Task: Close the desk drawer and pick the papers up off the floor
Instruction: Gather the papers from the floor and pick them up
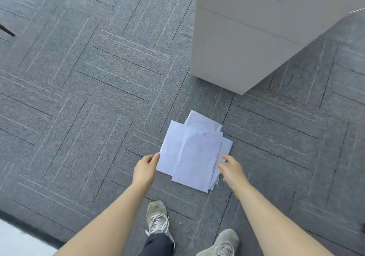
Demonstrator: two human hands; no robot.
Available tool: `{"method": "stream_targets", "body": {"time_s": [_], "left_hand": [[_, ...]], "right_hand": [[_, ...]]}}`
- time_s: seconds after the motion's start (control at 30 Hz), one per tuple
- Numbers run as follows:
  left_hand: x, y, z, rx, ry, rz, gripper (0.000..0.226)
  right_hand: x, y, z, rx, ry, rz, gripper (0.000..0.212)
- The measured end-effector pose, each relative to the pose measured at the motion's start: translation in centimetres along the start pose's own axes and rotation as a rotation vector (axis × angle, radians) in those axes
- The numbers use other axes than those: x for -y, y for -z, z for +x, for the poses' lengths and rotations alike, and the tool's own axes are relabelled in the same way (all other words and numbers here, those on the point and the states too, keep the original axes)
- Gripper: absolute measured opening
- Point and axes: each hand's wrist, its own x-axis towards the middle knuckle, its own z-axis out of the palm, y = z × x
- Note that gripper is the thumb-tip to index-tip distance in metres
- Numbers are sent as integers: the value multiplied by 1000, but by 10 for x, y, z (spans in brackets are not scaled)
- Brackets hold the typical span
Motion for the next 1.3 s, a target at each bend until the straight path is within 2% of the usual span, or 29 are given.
{"method": "stream_targets", "body": {"time_s": [0.13,0.3,0.33,0.4,0.43,0.5,0.53,0.6,0.67,0.77,0.83,0.87,0.97,1.07,1.1,1.2,1.3], "left_hand": [[54,-47,89,26,1,33,29],[107,-107,220,-17,-24,242,68],[113,-117,242,-22,-43,270,68],[122,-134,275,-44,-81,273,63],[125,-142,287,-65,-101,267,59],[128,-155,300,-146,-128,244,54],[128,-161,302,-204,-139,236,51],[128,-175,301,-260,-192,217,47],[126,-194,295,-221,-256,196,49],[118,-213,291,-134,-236,116,60],[114,-215,295,-131,-247,157,58],[114,-213,299,-144,-263,199,56],[117,-211,305,-167,-274,285,44],[119,-215,302,-152,-285,351,35],[119,-215,300,-134,-286,354,33],[117,-202,294,3,-217,176,23],[94,-167,263,238,-107,-132,36]], "right_hand": [[-73,-19,94,-62,-78,9,54],[-138,-31,220,-137,-130,-14,62],[-147,-32,241,-160,-122,-18,53],[-163,-38,278,-238,-122,-5,18],[-169,-42,293,-293,-132,7,16],[-172,-54,314,-392,-109,66,24],[-172,-62,322,-428,-91,81,38],[-167,-79,330,-460,-65,92,55],[-155,-93,325,-456,-42,117,53],[-144,-103,324,-413,-48,163,56],[-143,-102,327,-379,-50,172,61],[-143,-101,328,-356,-27,165,57],[-147,-104,326,-324,49,78,20],[-144,-114,322,-316,173,203,5],[-141,-116,319,-306,211,258,17],[-129,-110,301,-297,382,218,33],[-98,-83,256,-271,575,179,35]]}}
